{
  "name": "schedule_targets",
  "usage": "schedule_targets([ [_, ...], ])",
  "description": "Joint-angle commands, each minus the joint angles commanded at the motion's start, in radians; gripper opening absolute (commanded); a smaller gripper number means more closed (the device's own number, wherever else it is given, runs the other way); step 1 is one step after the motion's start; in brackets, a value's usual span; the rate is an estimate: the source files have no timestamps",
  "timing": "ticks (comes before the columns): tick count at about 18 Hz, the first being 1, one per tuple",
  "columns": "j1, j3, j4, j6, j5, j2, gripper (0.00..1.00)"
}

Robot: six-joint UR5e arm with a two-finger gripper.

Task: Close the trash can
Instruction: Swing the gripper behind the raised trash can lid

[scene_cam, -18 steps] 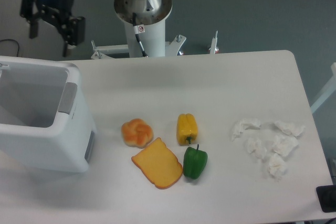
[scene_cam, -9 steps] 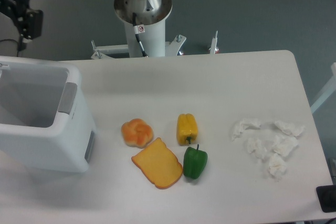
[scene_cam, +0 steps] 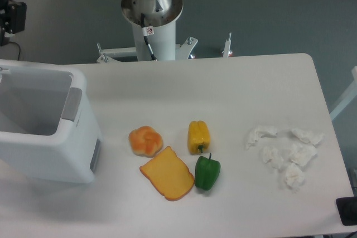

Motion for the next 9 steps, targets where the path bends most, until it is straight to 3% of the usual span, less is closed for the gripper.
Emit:
schedule_targets([
  [3, -0.009, 0.046, 0.006, -0.034, 0.003, -0.041, 1.00],
  [9, -0.008, 0.048, 0.006, -0.035, 0.023, -0.049, 1.00],
])
